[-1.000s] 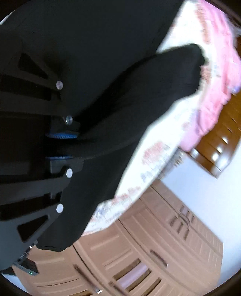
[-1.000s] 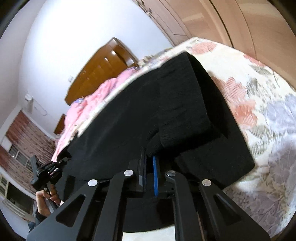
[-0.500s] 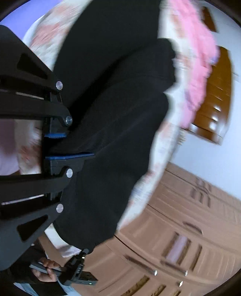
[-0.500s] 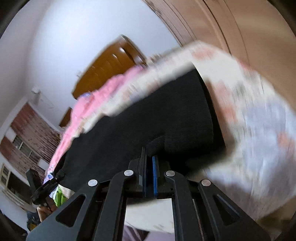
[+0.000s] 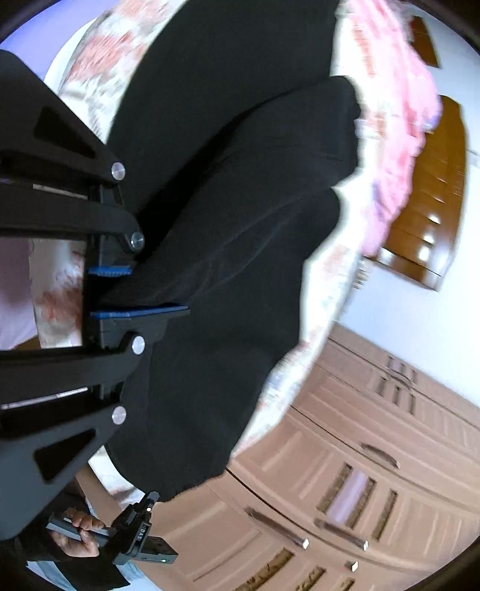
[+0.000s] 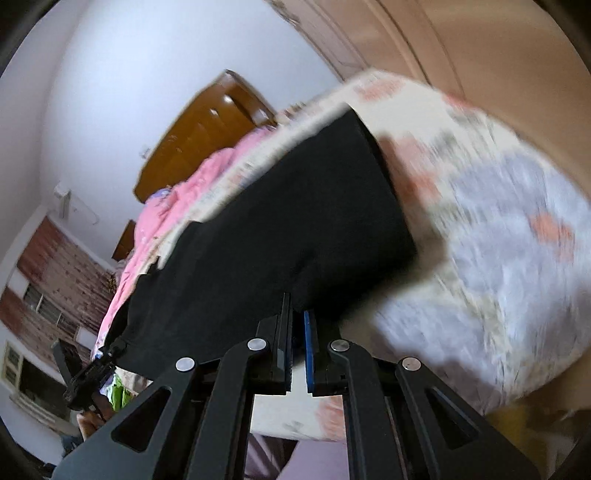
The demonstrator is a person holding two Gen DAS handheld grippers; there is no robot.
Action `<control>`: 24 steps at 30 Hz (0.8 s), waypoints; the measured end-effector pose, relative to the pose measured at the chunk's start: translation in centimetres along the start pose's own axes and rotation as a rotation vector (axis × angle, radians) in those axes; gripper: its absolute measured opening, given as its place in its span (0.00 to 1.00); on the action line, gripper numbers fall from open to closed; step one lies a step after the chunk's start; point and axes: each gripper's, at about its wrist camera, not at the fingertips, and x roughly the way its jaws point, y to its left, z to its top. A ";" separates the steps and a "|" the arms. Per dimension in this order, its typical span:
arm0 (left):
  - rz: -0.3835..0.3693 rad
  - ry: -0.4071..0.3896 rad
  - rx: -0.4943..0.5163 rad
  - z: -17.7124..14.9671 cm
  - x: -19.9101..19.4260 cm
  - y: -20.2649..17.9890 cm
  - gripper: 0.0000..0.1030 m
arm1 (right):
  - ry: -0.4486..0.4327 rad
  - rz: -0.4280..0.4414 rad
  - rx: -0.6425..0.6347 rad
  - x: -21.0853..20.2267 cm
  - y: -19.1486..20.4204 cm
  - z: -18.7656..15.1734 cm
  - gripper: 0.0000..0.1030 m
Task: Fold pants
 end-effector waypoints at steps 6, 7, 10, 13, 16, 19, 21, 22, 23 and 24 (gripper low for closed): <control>0.018 0.005 -0.008 -0.5 0.7 0.8 0.16 | -0.003 -0.013 -0.019 0.3 1.1 0.1 0.06; 0.017 0.005 -0.012 -0.6 0.7 0.8 0.16 | -0.006 -0.010 -0.013 0.2 1.2 0.1 0.06; 0.017 -0.021 -0.003 -0.4 -0.1 0.3 0.14 | -0.039 0.017 -0.014 -0.9 1.6 0.2 0.06; 0.028 -0.052 0.018 0.0 -0.7 -0.3 0.15 | -0.038 0.022 -0.032 -1.0 2.1 0.3 0.06; 0.034 -0.036 0.008 -0.2 -0.3 0.0 0.15 | -0.011 -0.012 -0.012 0.1 1.2 -0.3 0.06; 0.040 -0.008 -0.019 -0.8 0.5 0.5 0.15 | -0.002 0.004 0.032 0.7 0.1 -0.8 0.06; 0.024 -0.011 -0.039 -0.7 0.3 0.7 0.14 | -0.005 -0.001 0.022 0.3 0.5 -0.5 0.06; 0.014 -0.027 -0.043 -0.5 -0.2 0.6 0.14 | -0.014 0.007 0.023 0.0 0.7 -0.4 0.06; 0.009 -0.043 -0.039 -0.2 -0.6 0.4 0.14 | -0.024 0.020 0.025 -0.4 0.9 -0.2 0.06; 0.006 -0.060 -0.031 0.0 -1.1 0.2 0.14 | -0.038 0.036 0.022 -0.9 1.3 0.0 0.06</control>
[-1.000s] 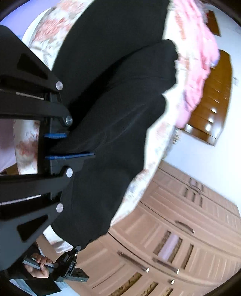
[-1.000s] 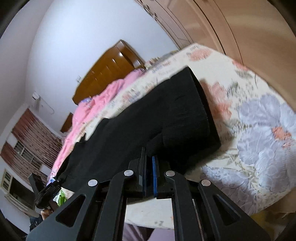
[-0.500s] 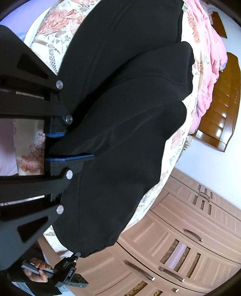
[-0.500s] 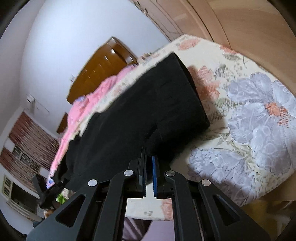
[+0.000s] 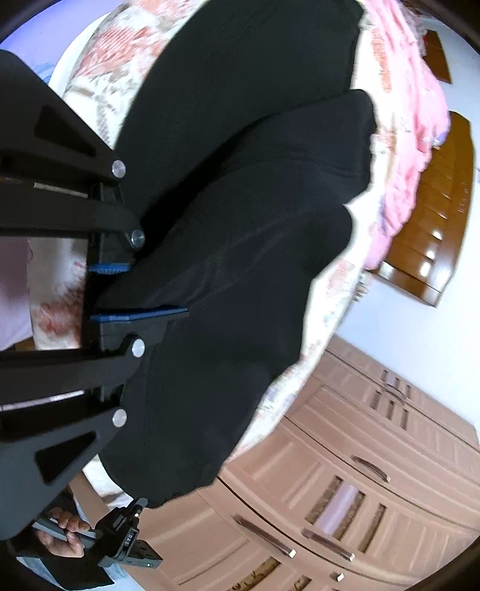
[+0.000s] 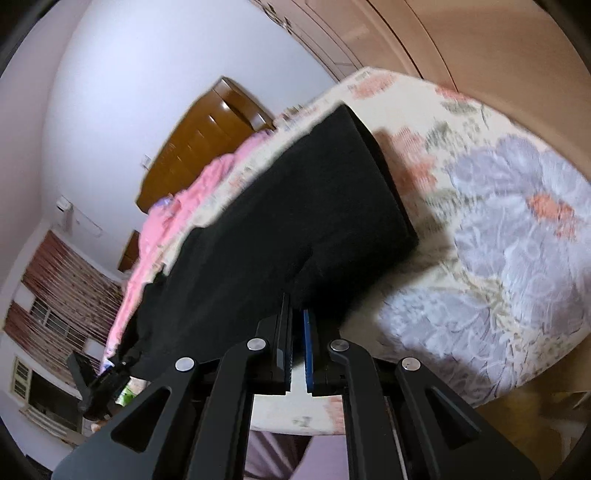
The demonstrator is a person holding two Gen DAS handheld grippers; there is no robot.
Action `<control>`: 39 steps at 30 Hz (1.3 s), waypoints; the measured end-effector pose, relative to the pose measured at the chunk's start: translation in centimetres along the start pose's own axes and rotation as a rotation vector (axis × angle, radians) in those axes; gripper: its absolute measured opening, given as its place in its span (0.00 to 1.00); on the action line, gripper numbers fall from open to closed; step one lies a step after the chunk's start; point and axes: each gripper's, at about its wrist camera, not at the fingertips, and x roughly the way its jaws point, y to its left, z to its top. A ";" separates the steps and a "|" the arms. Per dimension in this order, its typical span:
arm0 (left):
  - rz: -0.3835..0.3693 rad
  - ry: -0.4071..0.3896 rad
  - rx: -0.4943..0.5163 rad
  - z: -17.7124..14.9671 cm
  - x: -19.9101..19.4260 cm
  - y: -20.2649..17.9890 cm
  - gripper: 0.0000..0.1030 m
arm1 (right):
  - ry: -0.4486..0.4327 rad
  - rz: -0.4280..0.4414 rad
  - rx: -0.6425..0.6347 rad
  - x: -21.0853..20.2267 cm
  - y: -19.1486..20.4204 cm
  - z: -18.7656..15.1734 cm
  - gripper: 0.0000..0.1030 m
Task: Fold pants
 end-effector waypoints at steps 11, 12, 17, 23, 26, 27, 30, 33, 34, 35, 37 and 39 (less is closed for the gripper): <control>0.020 0.043 -0.016 -1.1 1.6 1.2 0.17 | 0.044 0.008 0.056 1.2 -1.6 -0.8 0.17; 0.017 0.050 -0.011 -0.9 1.6 1.1 0.19 | 0.051 0.011 0.050 1.2 -1.3 -0.7 0.19; -0.009 0.045 0.007 -1.1 1.6 0.1 0.50 | 0.091 0.069 0.046 2.0 -0.1 -1.3 0.24; 0.016 0.044 0.049 -1.4 1.7 -1.0 0.57 | 0.178 0.156 0.017 4.1 2.7 -3.7 0.24; 0.008 0.041 0.042 -1.4 1.7 -0.7 0.57 | 0.199 0.159 -0.034 5.1 4.4 -4.5 0.21; 0.009 0.040 0.044 -1.4 1.6 -0.7 0.56 | 0.199 0.152 -0.052 5.4 4.8 -4.7 0.18; 0.049 0.032 0.054 -1.3 1.3 -0.5 0.21 | 0.170 0.152 -0.075 4.5 5.4 -4.6 0.08; 0.015 0.017 0.018 -0.7 0.5 0.4 0.17 | 0.138 0.161 -0.108 3.6 6.8 -4.1 0.07; 0.022 0.017 0.011 -0.7 0.4 0.6 0.17 | 0.144 0.159 -0.118 3.6 6.9 -4.3 0.07; 0.034 0.019 0.014 -0.9 0.5 0.7 0.17 | 0.155 0.149 -0.128 3.9 6.9 -4.5 0.07; 0.043 0.033 0.004 -1.2 1.0 1.0 0.17 | 0.181 0.098 -0.114 5.0 5.9 -5.2 0.07; 0.038 0.032 -0.012 -1.4 1.0 1.2 0.18 | 0.192 0.128 -0.045 5.4 4.2 -5.3 0.05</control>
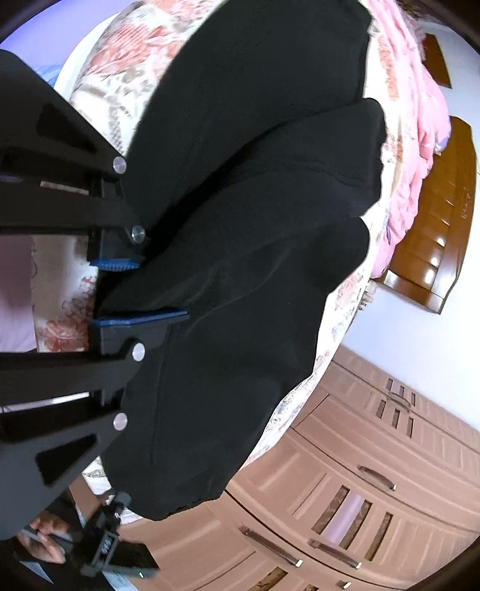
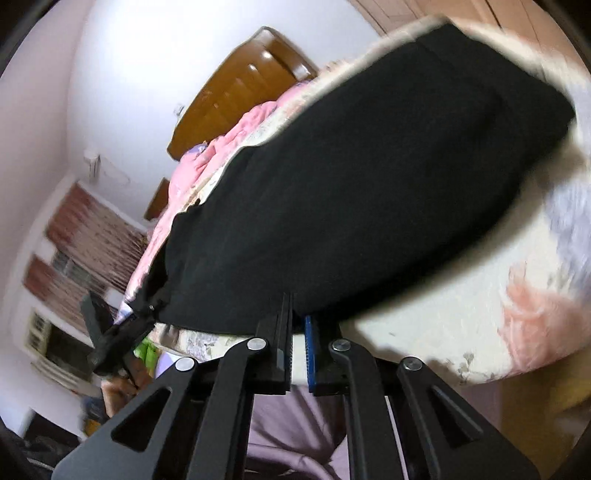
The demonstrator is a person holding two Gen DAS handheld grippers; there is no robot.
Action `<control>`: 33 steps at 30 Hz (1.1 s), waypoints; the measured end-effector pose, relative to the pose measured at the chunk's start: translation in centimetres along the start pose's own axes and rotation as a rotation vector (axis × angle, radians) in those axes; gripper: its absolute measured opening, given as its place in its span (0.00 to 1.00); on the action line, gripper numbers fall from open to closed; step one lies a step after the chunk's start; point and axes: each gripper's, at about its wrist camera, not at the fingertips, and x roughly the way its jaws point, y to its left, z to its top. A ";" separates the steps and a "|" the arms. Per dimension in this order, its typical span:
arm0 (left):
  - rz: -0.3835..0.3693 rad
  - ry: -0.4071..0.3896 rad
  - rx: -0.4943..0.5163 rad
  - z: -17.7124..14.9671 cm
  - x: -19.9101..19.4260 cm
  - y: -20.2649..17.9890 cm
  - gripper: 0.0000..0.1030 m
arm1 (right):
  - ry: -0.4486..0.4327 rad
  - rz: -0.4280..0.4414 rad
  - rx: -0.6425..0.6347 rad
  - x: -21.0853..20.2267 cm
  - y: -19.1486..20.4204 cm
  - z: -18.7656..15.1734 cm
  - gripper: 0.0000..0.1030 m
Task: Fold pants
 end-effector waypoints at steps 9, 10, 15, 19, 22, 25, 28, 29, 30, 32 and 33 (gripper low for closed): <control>0.123 -0.144 0.022 0.7 -5.1 0.0 0.87 | -0.003 -0.150 -0.214 -3.2 4.1 0.9 0.75; 0.156 -0.187 0.019 0.8 -6.2 0.1 0.87 | -0.016 -0.177 -0.253 -3.6 4.6 0.9 0.75; 0.089 -0.185 0.073 3.8 -6.4 -2.5 0.93 | -0.102 -0.248 -0.391 -4.4 6.6 4.5 0.79; 0.021 -0.057 0.285 7.4 -0.2 -10.5 0.98 | -0.103 -0.379 -0.420 -1.2 6.5 10.0 0.84; -0.010 0.022 0.387 8.8 5.6 -14.7 0.98 | -0.052 -0.465 -0.451 2.5 6.7 12.8 0.85; 0.037 0.132 0.361 9.6 12.4 -15.4 0.98 | 0.039 -0.577 -0.542 5.4 5.6 14.1 0.86; 0.113 0.223 0.332 9.1 16.4 -14.2 0.98 | 0.132 -0.695 -0.582 6.7 2.1 13.7 0.87; 0.102 0.210 0.344 9.0 16.1 -14.4 0.98 | 0.107 -0.660 -0.606 6.0 1.7 13.4 0.87; 0.104 0.211 0.344 9.0 15.9 -14.2 0.98 | 0.104 -0.640 -0.610 5.3 1.1 13.0 0.87; 0.125 0.221 0.350 8.8 16.2 -13.7 0.98 | 0.096 -0.628 -0.604 4.3 0.5 13.0 0.87; 0.127 0.221 0.352 8.7 16.2 -13.7 0.98 | 0.095 -0.632 -0.603 4.3 0.7 13.0 0.87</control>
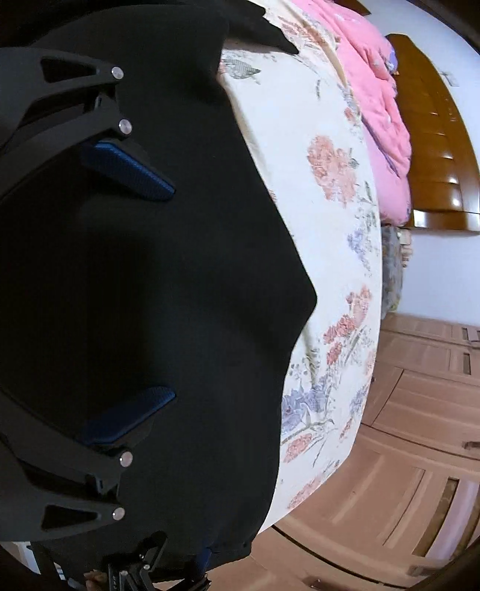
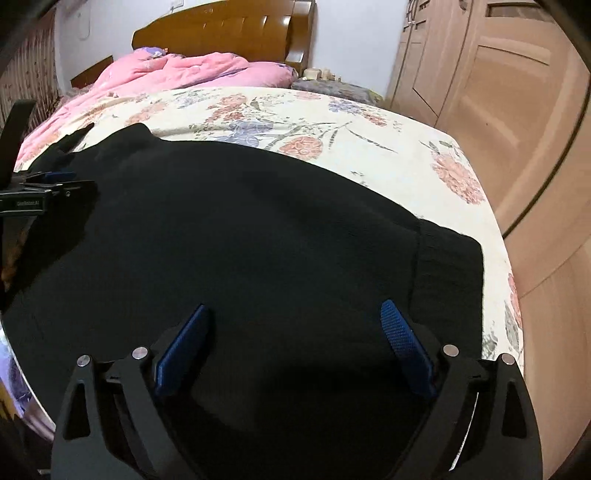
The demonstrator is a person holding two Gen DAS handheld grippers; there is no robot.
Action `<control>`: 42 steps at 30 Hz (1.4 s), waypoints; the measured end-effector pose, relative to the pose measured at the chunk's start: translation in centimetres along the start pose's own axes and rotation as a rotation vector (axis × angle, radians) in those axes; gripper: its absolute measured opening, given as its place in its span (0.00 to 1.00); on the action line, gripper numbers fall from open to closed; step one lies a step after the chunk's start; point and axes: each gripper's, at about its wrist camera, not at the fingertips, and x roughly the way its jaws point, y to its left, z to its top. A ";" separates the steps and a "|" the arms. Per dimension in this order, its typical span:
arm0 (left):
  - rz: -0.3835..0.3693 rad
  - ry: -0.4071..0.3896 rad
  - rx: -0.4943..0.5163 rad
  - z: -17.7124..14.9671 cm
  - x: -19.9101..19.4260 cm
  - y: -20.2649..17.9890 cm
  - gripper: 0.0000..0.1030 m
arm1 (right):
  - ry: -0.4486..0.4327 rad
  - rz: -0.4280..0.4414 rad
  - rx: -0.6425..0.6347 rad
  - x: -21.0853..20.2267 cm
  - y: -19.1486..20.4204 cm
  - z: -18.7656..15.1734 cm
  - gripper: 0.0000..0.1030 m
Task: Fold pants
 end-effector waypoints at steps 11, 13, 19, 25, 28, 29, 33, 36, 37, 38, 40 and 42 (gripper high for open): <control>-0.086 -0.139 -0.086 1.3 -4.1 2.3 0.98 | -0.085 0.020 -0.054 -3.4 8.6 4.2 0.89; -0.086 -0.224 -0.138 2.1 -7.1 5.2 0.98 | -0.089 0.032 -0.103 -2.4 11.2 5.5 0.89; 0.121 -0.121 -0.325 5.2 -7.5 16.7 0.97 | -0.081 0.217 -0.094 1.0 16.7 9.2 0.89; 0.181 0.036 -0.297 7.3 -4.2 21.2 0.82 | -0.004 0.167 -0.130 4.1 19.2 9.1 0.89; 0.261 0.156 -0.226 7.5 -1.4 21.0 0.79 | -0.007 0.179 -0.075 4.4 18.3 9.2 0.89; 0.287 0.188 -0.205 7.3 -0.7 21.0 0.72 | -0.003 0.179 -0.068 4.6 18.1 9.2 0.89; 0.338 0.224 -0.146 6.0 0.5 21.5 0.18 | 0.000 0.180 -0.066 5.1 18.4 9.3 0.89; 0.335 0.027 -0.182 4.8 -4.9 22.5 0.09 | -0.004 0.198 -0.051 5.1 18.0 9.2 0.89; 0.334 -0.034 -0.209 4.1 -7.1 23.0 0.09 | -0.006 0.206 -0.046 5.1 17.8 9.2 0.89; 0.321 -0.094 -0.242 3.1 -9.4 23.7 0.09 | -0.006 0.210 -0.042 5.1 17.8 9.2 0.89; 0.307 -0.202 -0.317 0.0 -14.4 25.4 0.08 | -0.004 0.213 -0.040 5.1 17.8 9.2 0.89; 0.317 -0.282 -0.389 -3.7 -18.6 26.9 0.07 | -0.001 0.206 -0.045 5.1 18.0 9.3 0.89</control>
